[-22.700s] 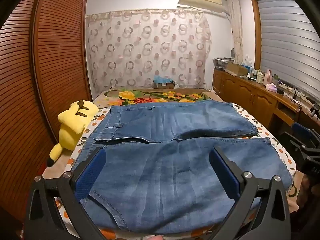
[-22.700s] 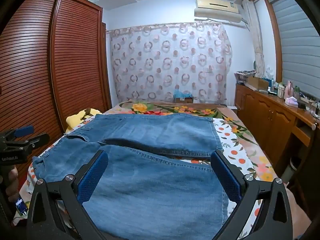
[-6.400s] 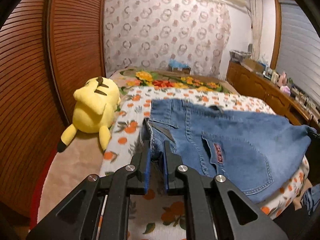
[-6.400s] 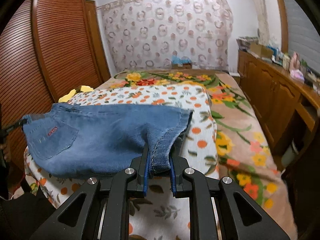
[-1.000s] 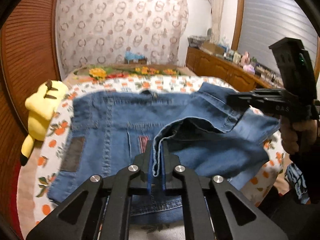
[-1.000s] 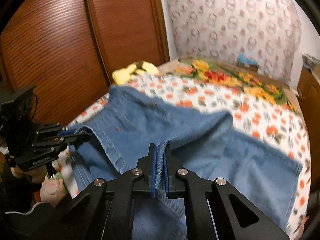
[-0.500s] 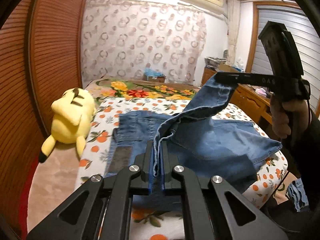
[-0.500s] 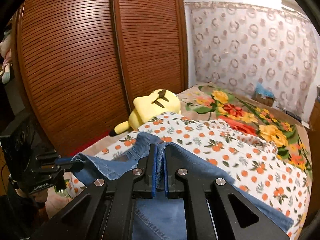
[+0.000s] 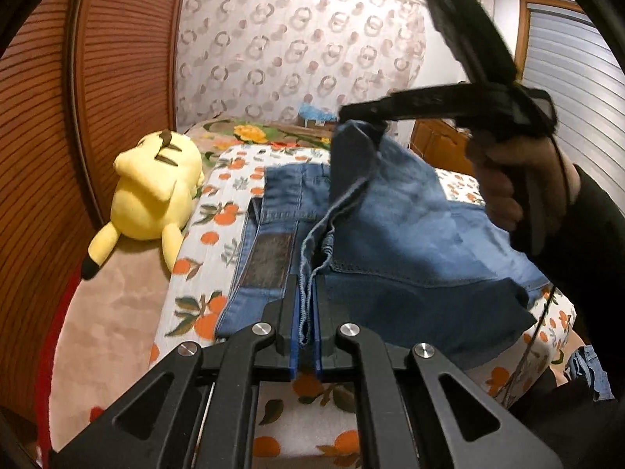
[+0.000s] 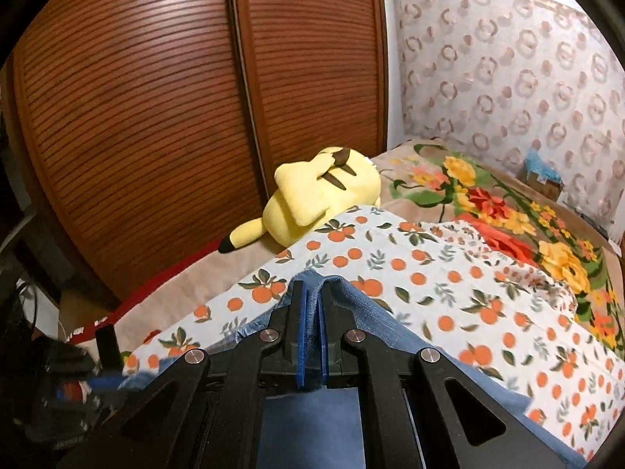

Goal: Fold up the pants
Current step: 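Lift the jeans with the right tool and fold them over the left tool, then open both tools and release the folded jeans onto the bed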

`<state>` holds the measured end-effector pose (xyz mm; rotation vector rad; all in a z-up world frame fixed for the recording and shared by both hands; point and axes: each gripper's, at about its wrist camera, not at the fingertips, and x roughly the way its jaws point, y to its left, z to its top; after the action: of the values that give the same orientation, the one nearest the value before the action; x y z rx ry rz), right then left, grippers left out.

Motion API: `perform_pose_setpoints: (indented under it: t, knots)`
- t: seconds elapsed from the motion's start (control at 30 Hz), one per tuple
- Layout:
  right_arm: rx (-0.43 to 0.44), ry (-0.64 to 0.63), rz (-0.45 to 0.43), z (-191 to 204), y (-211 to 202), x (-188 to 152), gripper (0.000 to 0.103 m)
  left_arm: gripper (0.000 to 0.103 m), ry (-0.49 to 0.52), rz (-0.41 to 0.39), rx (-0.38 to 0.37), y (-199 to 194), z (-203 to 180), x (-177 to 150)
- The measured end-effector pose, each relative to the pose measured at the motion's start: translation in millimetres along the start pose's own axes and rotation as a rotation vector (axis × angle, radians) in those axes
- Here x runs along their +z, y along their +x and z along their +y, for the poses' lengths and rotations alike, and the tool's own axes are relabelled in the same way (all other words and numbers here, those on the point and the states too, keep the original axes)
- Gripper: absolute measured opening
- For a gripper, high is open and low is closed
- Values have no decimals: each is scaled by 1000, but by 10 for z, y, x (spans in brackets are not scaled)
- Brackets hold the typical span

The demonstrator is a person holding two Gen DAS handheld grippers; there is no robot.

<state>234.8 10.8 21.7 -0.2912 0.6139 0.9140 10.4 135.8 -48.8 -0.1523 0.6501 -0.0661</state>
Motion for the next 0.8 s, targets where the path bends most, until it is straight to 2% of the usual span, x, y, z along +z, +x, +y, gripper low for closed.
perform_pose_setpoints:
  t: [0.27, 0.33, 0.47, 0.53, 0.57, 0.6, 0.67, 0.77, 0.8]
  knots:
    - [-18, 6, 41, 10, 375, 81, 5, 6, -26, 41, 30, 99, 145, -88]
    - [-19, 13, 44, 41, 385, 111, 5, 7, -11, 42, 52, 101, 126, -95]
    - [-25, 18, 45, 85, 351, 131, 7, 9, -6, 38, 50, 84, 124, -86]
    - [-33, 19, 38, 89, 319, 136, 11, 15, -4, 32, 51, 64, 124, -67]
    - [-36, 24, 35, 80, 307, 138, 20, 16, -3, 29, 51, 57, 122, -56]
    - [-36, 28, 29, 72, 305, 139, 39, 20, 0, 27, 51, 50, 114, -45]
    - [-26, 41, -4, 50, 221, 133, 55, 25, 5, 25, 58, 55, 106, -36]
    - [-22, 58, -25, 12, 104, 104, 56, 38, 5, 19, 62, 46, 94, -12]
    - [-22, 55, -30, 8, 51, 81, 56, 46, 3, 15, 59, 43, 94, -4]
